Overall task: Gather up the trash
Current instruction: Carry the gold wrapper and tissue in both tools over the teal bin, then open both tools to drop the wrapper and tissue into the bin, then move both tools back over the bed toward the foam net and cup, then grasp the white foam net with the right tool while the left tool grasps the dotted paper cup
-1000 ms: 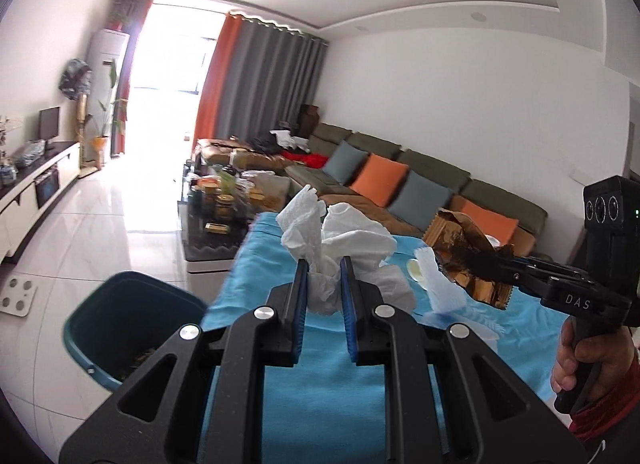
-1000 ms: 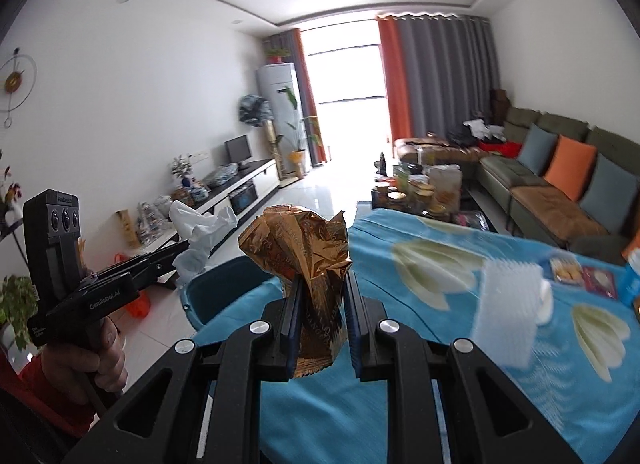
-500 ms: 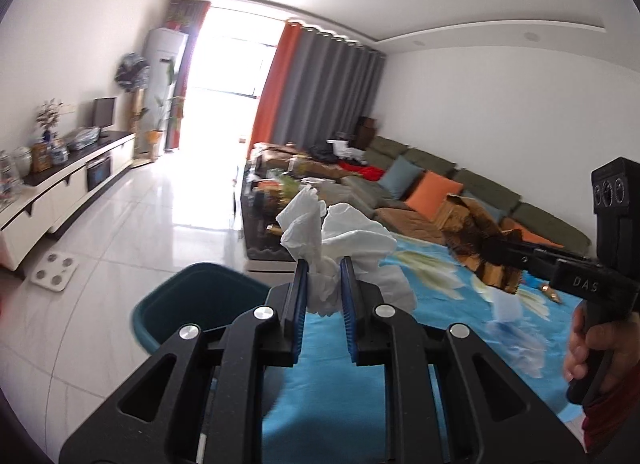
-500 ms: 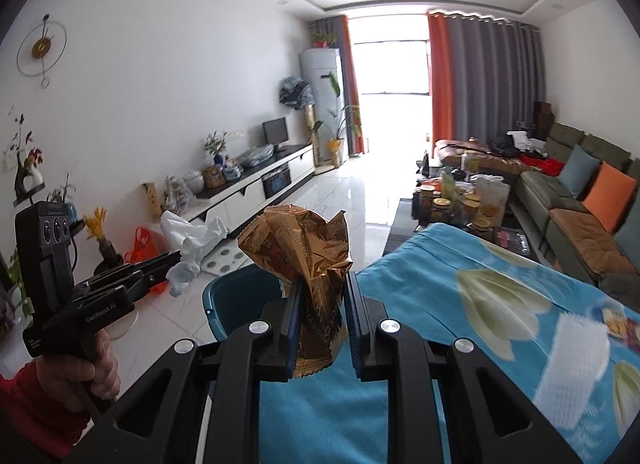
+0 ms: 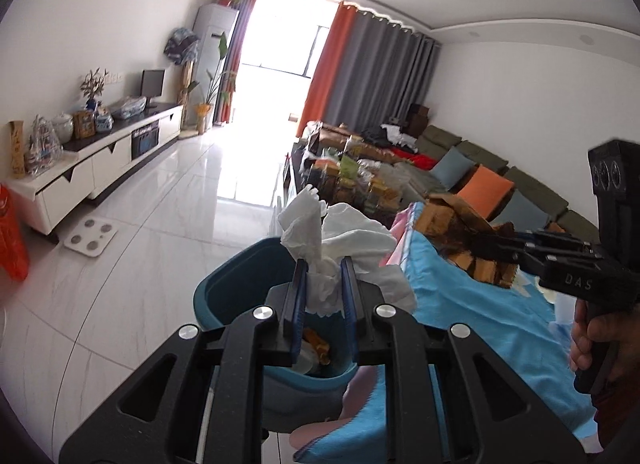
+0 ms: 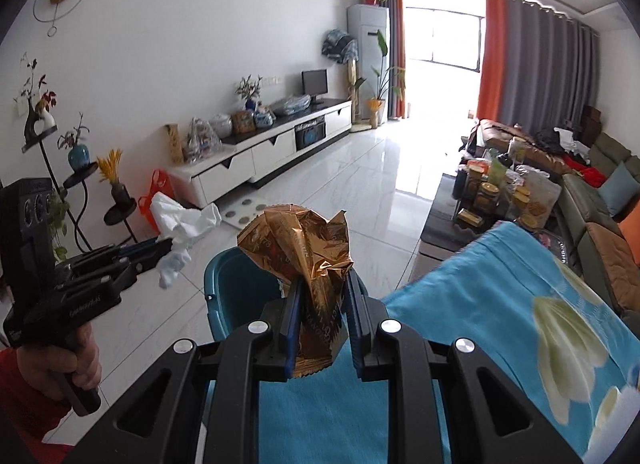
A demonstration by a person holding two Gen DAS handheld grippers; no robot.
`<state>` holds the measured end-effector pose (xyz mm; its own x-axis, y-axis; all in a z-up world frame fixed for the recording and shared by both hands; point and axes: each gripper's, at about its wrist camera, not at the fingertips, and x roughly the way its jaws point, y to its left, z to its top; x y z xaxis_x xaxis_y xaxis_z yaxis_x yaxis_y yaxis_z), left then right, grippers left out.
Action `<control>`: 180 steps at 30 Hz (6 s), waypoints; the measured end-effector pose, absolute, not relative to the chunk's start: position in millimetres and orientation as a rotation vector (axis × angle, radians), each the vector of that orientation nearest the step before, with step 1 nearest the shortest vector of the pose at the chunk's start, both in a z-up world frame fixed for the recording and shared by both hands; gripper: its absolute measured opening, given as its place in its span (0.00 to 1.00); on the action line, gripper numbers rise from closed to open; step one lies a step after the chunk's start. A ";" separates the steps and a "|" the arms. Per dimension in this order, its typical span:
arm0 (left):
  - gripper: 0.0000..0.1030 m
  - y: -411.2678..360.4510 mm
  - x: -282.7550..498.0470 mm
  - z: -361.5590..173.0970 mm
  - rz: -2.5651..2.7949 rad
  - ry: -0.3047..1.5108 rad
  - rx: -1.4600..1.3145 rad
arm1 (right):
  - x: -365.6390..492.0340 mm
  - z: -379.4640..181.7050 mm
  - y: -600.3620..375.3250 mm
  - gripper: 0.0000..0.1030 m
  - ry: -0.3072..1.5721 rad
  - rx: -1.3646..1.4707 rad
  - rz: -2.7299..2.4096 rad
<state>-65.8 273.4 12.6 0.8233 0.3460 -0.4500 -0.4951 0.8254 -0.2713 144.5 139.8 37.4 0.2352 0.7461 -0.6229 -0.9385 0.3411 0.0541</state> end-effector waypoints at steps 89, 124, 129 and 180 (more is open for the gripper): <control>0.94 185.8 21.7 26.3 0.413 0.405 -0.255 | 154.3 14.2 -32.3 0.93 0.615 -0.082 0.981; 0.94 22.2 82.6 22.9 -0.083 0.426 -0.090 | 125.9 -15.5 -204.7 0.93 0.566 0.103 0.501; 0.94 31.1 94.3 21.8 -0.068 0.434 -0.099 | 141.3 -11.1 -203.2 0.93 0.573 0.098 0.497; 0.95 2.3 264.7 -4.4 -0.166 0.595 -0.163 | 260.6 -16.8 -224.1 0.11 0.735 0.241 0.515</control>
